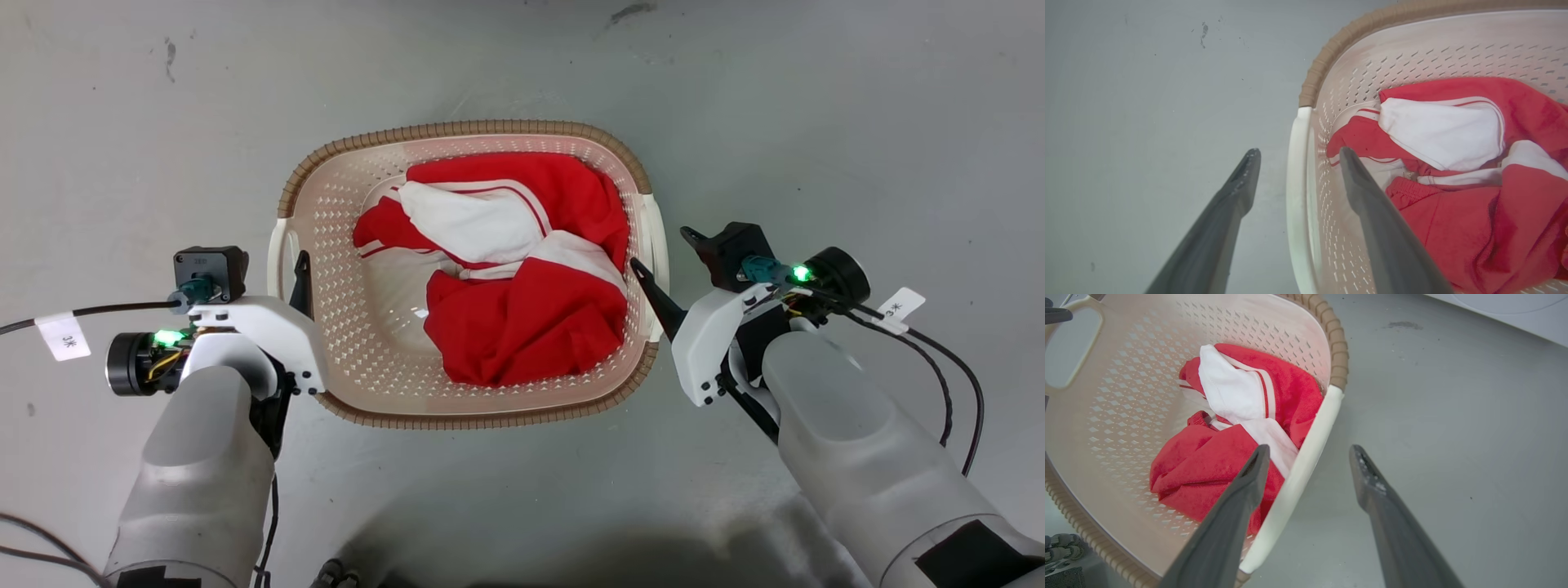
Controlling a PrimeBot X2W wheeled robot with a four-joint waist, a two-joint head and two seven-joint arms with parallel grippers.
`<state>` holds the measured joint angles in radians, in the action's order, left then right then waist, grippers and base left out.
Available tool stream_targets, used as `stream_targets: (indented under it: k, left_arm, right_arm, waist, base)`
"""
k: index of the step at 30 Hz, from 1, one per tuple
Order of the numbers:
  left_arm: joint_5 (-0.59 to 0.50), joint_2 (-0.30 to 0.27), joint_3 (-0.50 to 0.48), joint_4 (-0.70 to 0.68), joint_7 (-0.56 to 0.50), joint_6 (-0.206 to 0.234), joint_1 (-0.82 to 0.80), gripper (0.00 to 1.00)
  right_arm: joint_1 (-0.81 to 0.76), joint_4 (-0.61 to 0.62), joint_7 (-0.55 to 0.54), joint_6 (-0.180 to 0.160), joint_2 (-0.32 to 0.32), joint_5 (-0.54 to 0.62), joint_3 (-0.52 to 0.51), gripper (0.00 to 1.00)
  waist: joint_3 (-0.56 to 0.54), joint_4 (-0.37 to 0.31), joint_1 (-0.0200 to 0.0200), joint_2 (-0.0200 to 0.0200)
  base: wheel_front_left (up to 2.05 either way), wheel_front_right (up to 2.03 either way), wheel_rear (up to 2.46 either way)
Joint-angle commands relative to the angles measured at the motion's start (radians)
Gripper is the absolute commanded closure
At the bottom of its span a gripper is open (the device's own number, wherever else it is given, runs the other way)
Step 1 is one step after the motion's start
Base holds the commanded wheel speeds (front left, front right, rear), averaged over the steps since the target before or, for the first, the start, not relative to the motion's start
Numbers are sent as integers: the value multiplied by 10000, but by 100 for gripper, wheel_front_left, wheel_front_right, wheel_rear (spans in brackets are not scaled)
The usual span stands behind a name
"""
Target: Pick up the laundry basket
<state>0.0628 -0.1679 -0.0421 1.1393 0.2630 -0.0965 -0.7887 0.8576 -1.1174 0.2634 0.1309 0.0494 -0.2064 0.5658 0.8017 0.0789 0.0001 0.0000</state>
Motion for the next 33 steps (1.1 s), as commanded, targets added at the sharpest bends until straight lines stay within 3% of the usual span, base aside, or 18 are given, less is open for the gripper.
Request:
stream_targets:
  k: [1,28,29,30,31,33]
  left_arm:
    - [15,50,28,23,28,22,-145,0]
    - [103,357,516,505,28,-60,-607,0]
    - [93,361,544,570,28,-64,-652,9]
    - [81,357,575,561,28,-53,-722,69]
    - [91,352,585,558,28,-58,-755,100]
    - [117,362,623,640,28,-71,-752,100]
  right_arm:
    - [181,-124,19,-3,17,-26,-60,0]
    - [812,-1190,-189,-9,40,-7,-84,0]
    - [828,-1205,-201,-9,40,-9,-74,62]
    - [850,-1218,-207,-11,40,-11,-74,100]
    - [867,-1232,-211,-11,42,-7,-73,100]
    - [890,-1251,-225,-6,52,-20,-57,100]
  waist:
    - [64,36,-1,0]
    - [834,236,-1,0]
    - [849,236,-1,0]
    - [865,237,-1,0]
    - [878,235,-1,0]
    - [884,230,-1,0]
  base:
    - [0,0,0]
    - [0,0,0]
    - [0,0,0]
    - [0,0,0]
    - [0,0,0]
    - [0,0,0]
